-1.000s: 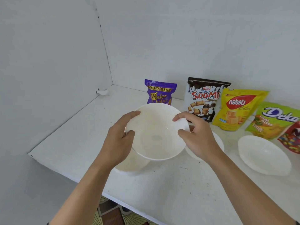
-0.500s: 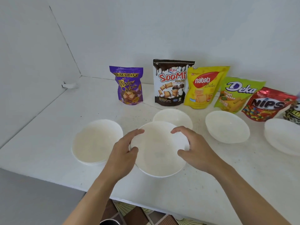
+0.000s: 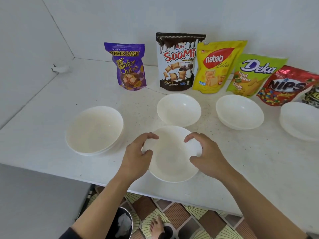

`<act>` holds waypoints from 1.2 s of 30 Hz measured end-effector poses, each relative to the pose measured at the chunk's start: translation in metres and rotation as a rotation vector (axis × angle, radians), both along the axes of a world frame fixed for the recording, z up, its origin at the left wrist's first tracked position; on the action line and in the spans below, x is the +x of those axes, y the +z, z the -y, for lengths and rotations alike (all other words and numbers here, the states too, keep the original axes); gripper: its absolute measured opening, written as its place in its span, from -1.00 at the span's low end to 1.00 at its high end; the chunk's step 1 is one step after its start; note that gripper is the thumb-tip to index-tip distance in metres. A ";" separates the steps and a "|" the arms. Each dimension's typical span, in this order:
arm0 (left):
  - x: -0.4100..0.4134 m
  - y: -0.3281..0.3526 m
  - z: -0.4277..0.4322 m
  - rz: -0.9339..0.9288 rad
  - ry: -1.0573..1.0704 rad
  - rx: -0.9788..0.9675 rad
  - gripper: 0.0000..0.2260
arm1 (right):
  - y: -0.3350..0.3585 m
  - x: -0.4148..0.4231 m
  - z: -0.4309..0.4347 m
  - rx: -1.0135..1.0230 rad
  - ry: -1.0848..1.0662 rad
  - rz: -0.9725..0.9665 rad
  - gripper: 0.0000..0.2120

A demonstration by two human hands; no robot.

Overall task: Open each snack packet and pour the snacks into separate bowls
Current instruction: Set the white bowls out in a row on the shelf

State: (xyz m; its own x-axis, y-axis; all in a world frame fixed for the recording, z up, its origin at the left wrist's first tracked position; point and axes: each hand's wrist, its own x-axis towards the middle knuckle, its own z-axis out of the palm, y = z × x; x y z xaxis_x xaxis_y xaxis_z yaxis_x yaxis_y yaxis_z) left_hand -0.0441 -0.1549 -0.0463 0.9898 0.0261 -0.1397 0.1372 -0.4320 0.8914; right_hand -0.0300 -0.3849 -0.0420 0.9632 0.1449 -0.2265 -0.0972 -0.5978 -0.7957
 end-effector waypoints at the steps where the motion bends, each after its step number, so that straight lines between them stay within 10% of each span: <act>1: 0.001 0.000 0.001 0.004 -0.014 0.021 -0.50 | 0.000 0.000 0.002 0.001 0.000 -0.012 -0.46; 8: 0.006 0.005 0.001 0.002 -0.123 0.091 -0.58 | 0.003 0.003 0.004 -0.125 0.056 -0.007 -0.45; 20: 0.020 0.085 -0.070 0.277 0.078 0.115 -0.85 | 0.068 0.058 -0.083 -0.017 0.164 0.534 -0.83; 28: 0.013 0.060 -0.155 0.126 0.421 0.443 -0.68 | 0.053 0.088 -0.169 -0.082 0.312 0.346 -0.81; 36: 0.006 0.036 -0.160 -0.102 0.395 0.265 -0.73 | 0.025 0.087 -0.204 -0.189 0.375 0.138 -0.72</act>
State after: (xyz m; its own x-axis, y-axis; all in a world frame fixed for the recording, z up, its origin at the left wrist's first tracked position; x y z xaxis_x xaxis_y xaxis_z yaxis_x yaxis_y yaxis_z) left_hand -0.0382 0.0051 -0.0101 0.8786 0.4451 -0.1732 0.4175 -0.5398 0.7309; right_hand 0.0566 -0.1809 -0.0174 0.8751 0.4582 -0.1559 0.2533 -0.7080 -0.6592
